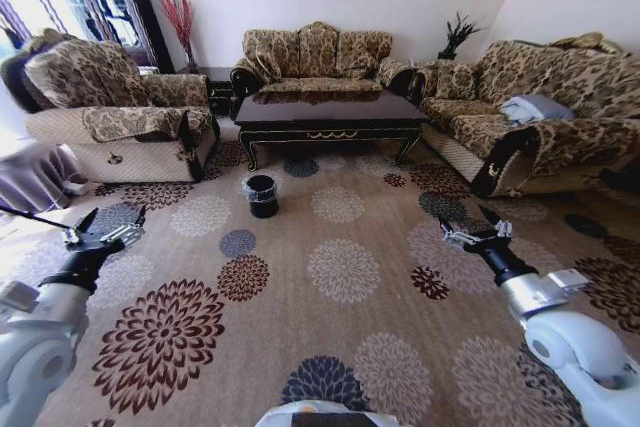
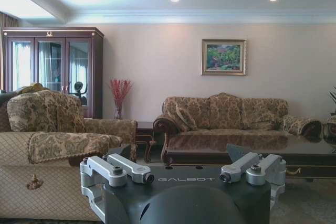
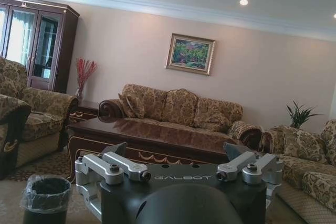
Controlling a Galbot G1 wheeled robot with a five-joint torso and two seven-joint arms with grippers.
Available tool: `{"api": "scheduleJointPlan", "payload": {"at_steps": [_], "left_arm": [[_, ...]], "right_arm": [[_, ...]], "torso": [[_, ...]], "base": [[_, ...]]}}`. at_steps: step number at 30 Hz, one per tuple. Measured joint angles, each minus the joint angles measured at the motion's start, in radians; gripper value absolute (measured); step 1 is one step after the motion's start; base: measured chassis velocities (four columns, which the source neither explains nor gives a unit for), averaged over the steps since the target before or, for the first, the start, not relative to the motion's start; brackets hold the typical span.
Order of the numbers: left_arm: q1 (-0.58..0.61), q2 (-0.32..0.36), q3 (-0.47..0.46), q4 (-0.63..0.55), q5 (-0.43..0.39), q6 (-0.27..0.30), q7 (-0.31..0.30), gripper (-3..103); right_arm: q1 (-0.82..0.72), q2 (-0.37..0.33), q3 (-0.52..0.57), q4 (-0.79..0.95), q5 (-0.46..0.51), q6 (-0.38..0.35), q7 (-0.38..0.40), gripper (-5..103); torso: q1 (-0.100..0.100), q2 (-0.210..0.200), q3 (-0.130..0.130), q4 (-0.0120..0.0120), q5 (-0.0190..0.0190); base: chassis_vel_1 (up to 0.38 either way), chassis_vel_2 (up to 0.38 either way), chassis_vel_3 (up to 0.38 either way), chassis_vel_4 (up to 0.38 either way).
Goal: Move to the front of the table and pick up the trash from the floor, then place it into the trash bin.
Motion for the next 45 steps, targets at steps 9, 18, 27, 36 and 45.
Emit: {"api": "scheduleJointPlan", "payload": {"at_steps": [9, 18, 27, 36, 45], "left_arm": [[-0.013, 0.006, 0.004, 0.016, -0.002, 0.0, 0.005, 100], [-0.019, 0.006, 0.007, 0.019, -0.028, 0.0, 0.005, 100], [-0.018, 0.004, 0.01, 0.019, -0.026, 0.002, 0.006, 100], [-0.013, 0.003, 0.011, 0.014, -0.021, 0.002, 0.007, 100], [-0.011, 0.006, 0.011, 0.014, -0.02, 0.003, 0.007, 100]], "right_arm": [[0.005, 0.001, -0.008, -0.007, -0.001, 0.002, -0.003, 100], [0.014, 0.005, -0.017, -0.011, -0.001, 0.012, -0.003, 100], [0.022, 0.003, -0.02, -0.013, 0.011, 0.02, 0.011, 100], [0.023, -0.001, -0.014, 0.0, 0.03, 0.025, 0.019, 100], [0.023, 0.001, -0.017, -0.001, 0.027, 0.025, 0.019, 100]], "torso": [[0.016, 0.04, 0.025, 0.0, 0.0], [0.033, 0.079, 0.046, 0.0, 0.0001], [0.052, 0.123, 0.071, 0.0, 0.0001], [0.07, 0.166, 0.097, 0.0, 0.0], [0.087, 0.207, 0.12, 0.0, 0.0]], "base": [[0.0, 0.0, 0.0, 0.0], [0.0, 0.0, 0.0, 0.0], [0.0, 0.0, 0.0, 0.0], [0.0, 0.0, 0.0, 0.0], [0.0, 0.0, 0.0, 0.0]]}}
